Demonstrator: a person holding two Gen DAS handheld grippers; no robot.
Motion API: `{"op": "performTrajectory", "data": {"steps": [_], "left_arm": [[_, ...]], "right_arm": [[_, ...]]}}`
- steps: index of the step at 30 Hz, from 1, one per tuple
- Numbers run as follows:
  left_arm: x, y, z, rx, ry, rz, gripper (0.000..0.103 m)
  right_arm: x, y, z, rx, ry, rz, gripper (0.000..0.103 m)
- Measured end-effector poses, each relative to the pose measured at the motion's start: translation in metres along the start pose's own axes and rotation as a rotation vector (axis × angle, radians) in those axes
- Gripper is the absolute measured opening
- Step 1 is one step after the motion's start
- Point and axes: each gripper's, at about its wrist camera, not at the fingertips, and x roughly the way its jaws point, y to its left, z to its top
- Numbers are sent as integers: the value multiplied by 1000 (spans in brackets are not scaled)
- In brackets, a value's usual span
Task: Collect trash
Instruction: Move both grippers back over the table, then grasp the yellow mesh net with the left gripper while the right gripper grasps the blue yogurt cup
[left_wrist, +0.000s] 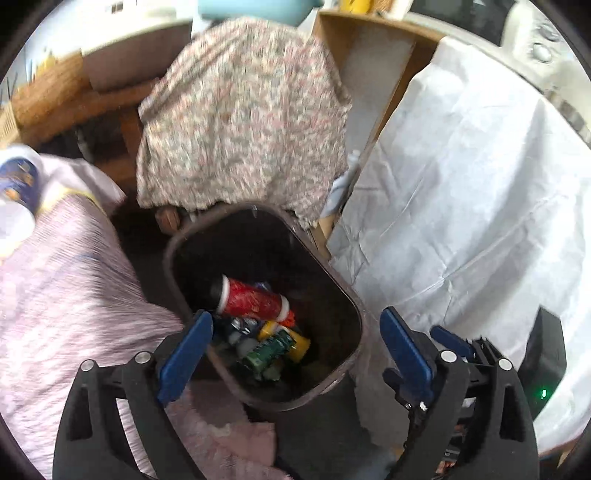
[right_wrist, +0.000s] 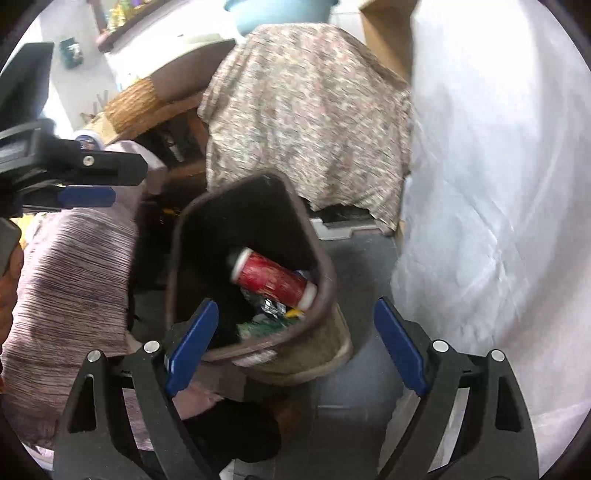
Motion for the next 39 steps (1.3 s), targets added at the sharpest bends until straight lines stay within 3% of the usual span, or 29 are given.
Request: {"op": "performTrajectory", "data": {"steps": [7, 14, 21, 26, 30, 35, 39], "left_arm": [[-70, 38, -11, -13, -139, 97, 93], [-117, 86, -27, -49, -207, 197, 94], [-150, 144, -44, -95, -222, 309, 94], [-169, 211, -58, -232, -230, 413, 94], [-169, 262, -62, -286, -197, 525, 94], [-161, 320, -67, -382, -152, 551, 91], [-152, 344, -64, -409, -135, 519, 83]], "right_arm": [[-10, 47, 20, -95, -37, 59, 86], [-13, 96, 38, -166, -47, 139, 86], [-15, 154, 58, -238, -46, 238, 88], [-14, 196, 70, -305, -38, 300, 89], [-12, 222, 75, -329, -25, 345, 89], [-14, 250, 82, -381, -27, 359, 89], [-11, 265, 86, -405, -21, 360, 89]]}}
